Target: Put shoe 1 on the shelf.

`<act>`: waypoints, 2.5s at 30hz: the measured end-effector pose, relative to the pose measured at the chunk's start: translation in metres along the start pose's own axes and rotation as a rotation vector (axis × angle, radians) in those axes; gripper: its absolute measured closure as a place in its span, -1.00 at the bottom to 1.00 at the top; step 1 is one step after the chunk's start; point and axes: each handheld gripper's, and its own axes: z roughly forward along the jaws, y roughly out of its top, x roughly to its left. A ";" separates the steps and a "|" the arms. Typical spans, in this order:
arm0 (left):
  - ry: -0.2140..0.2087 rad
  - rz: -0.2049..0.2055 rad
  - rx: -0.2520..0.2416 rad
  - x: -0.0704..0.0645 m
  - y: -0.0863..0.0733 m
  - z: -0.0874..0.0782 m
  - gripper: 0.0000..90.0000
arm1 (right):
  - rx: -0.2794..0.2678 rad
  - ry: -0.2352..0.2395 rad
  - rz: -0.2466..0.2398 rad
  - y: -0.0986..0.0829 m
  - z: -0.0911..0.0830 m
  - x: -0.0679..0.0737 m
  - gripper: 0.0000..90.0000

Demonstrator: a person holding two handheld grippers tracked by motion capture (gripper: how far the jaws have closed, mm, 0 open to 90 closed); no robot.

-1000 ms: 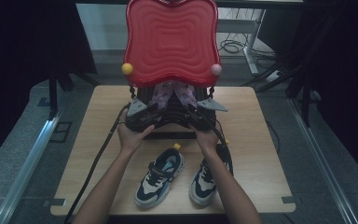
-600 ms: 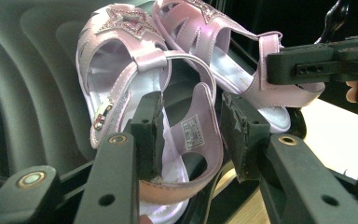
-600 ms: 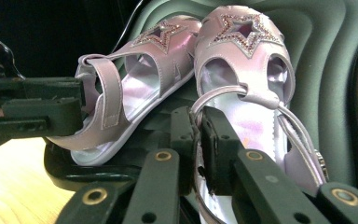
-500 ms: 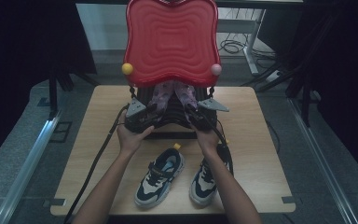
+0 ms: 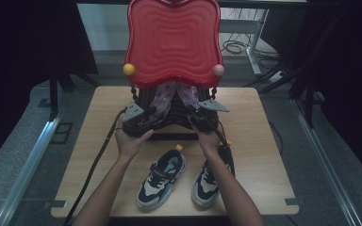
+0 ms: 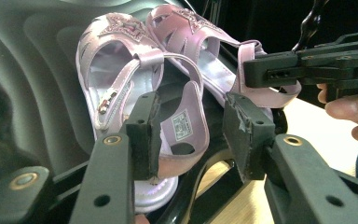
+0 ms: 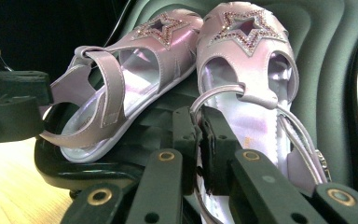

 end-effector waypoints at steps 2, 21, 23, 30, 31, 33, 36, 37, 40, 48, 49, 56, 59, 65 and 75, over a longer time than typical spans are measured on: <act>-0.002 -0.002 -0.001 -0.001 0.000 -0.003 0.24 | 0.001 0.000 0.003 0.000 0.000 0.001 0.88; 0.001 -0.030 0.017 -0.002 0.004 -0.028 0.15 | -0.002 0.063 0.016 0.008 -0.031 -0.004 0.45; 0.000 -0.035 0.022 -0.001 0.003 -0.029 0.13 | 0.003 0.069 0.015 0.007 -0.035 -0.004 0.43; 0.001 -0.062 0.066 0.000 -0.009 -0.042 0.10 | 0.026 0.113 0.018 -0.006 -0.050 -0.005 0.34; 0.001 -0.062 0.066 0.000 -0.009 -0.042 0.10 | 0.026 0.113 0.018 -0.006 -0.050 -0.005 0.34; 0.000 -0.067 0.083 -0.001 -0.014 -0.049 0.09 | 0.041 0.135 0.036 -0.013 -0.060 -0.003 0.21; -0.003 -0.057 0.105 -0.004 -0.018 -0.055 0.04 | 0.054 0.150 0.033 -0.018 -0.070 0.000 0.14; -0.003 -0.057 0.105 -0.004 -0.018 -0.055 0.03 | 0.054 0.150 0.033 -0.018 -0.070 0.000 0.14; -0.013 -0.063 0.125 -0.007 -0.024 -0.065 -0.01 | 0.072 0.167 0.026 -0.027 -0.082 0.001 0.09; -0.024 -0.044 0.149 -0.015 -0.031 -0.080 -0.05 | 0.072 0.182 0.017 -0.041 -0.101 0.000 0.03; -0.024 -0.044 0.149 -0.015 -0.031 -0.080 -0.06 | 0.072 0.182 0.017 -0.041 -0.101 0.000 0.03; -0.039 -0.052 0.163 -0.020 -0.038 -0.095 -0.08 | 0.066 0.208 0.020 -0.050 -0.117 -0.006 0.02; -0.047 -0.076 0.181 -0.022 -0.045 -0.102 -0.08 | 0.094 0.222 -0.022 -0.053 -0.122 -0.006 0.01; -0.050 -0.094 0.213 -0.021 -0.053 -0.115 -0.10 | 0.097 0.219 -0.029 -0.059 -0.128 -0.006 -0.02; -0.051 -0.111 0.269 -0.021 -0.066 -0.125 -0.12 | 0.103 0.215 -0.040 -0.067 -0.140 -0.010 -0.03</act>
